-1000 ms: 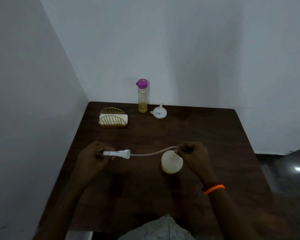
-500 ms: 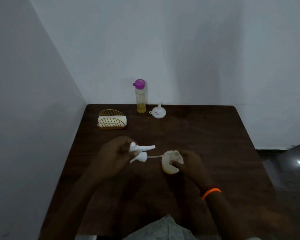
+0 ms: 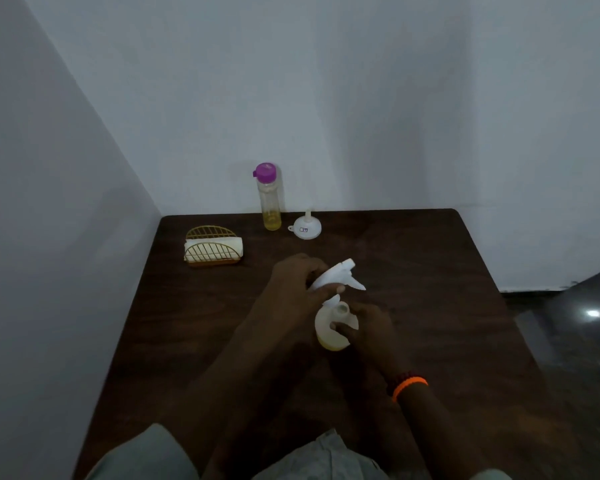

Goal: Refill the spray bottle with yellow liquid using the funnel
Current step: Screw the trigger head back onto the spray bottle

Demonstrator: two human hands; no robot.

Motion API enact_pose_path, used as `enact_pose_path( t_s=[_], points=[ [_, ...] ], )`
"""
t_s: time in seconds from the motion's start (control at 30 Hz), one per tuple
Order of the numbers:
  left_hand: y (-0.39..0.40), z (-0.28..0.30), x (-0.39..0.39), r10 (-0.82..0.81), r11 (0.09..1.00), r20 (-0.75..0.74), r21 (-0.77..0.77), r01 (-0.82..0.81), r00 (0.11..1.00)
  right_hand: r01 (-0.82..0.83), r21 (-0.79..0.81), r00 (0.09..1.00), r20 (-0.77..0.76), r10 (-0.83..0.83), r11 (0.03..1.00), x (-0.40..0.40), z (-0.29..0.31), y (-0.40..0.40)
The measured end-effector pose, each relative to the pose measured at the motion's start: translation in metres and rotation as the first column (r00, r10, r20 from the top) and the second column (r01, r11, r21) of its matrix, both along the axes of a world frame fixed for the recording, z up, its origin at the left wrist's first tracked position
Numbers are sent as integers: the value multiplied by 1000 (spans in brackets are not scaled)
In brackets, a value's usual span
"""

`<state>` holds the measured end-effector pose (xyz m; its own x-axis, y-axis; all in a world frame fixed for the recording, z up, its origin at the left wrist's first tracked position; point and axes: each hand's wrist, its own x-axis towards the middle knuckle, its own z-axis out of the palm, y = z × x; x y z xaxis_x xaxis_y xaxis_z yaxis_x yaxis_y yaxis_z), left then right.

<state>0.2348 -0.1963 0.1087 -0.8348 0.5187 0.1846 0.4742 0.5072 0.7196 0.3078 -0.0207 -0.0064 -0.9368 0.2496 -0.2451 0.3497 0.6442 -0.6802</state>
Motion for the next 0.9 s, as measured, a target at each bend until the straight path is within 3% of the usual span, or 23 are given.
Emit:
enact_pose_path(
  t_s=[0.2, 0.4, 0.73, 0.9],
  points=[
    [21, -18, -4, -33, 999, -1, -17, 33, 999, -12, -14, 997, -78, 11, 1000, 2, 4, 1],
    [36, -34, -4, -92, 994, 16, -54, 93, 996, 8, -6, 999, -41, -8, 1000, 1, 5, -1],
    [38, -61, 1, -58, 987, 23, -150, 60, 998, 67, -23, 998, 13, -67, 997, 1, 3, -3],
    [35, -59, 0, -198, 968, 60, -143, 205, 978, 85, -29, 996, 22, -84, 996, 1, 4, -2]
  ],
)
